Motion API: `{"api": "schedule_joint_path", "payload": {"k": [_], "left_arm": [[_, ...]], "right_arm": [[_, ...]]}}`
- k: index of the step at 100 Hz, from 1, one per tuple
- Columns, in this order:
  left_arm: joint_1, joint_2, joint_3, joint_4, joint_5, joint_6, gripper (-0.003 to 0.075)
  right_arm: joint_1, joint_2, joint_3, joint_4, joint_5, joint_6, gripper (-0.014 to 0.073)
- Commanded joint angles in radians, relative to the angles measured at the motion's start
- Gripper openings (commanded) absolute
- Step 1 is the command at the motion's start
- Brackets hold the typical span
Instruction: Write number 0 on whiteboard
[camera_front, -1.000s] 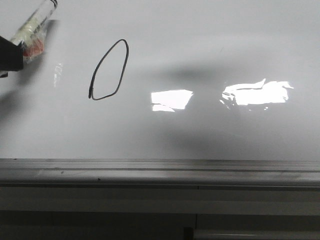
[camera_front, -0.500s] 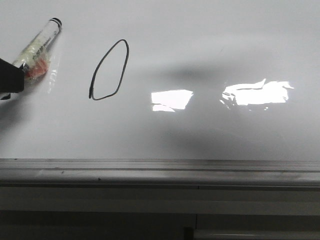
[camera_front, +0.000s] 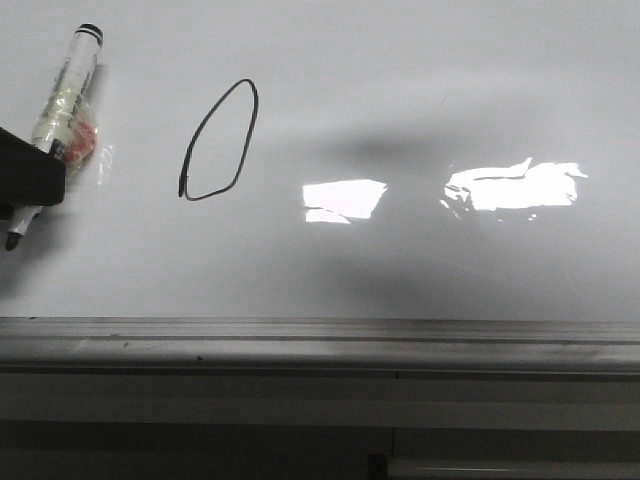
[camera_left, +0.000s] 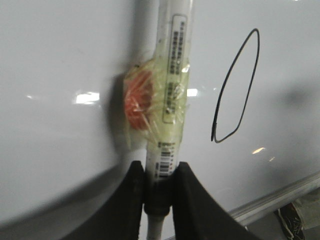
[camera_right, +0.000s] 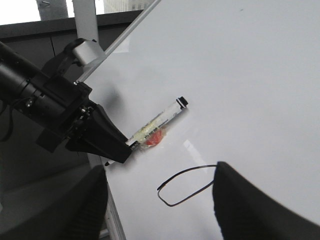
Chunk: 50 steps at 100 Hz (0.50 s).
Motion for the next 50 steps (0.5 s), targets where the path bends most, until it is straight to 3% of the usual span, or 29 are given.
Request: {"api": "schedule_joint_path", "payload": {"k": [1, 50], "left_arm": [[0.007, 0.005, -0.027, -0.017, 0.033, -0.006, -0.002], [0.007, 0.005, -0.027, -0.07, -0.019, -0.017, -0.0019]], "right_arm": [[-0.006, -0.018, -0.024, 0.029, -0.032, -0.01, 0.039], [-0.006, -0.018, -0.024, 0.029, -0.024, -0.01, 0.039]]}}
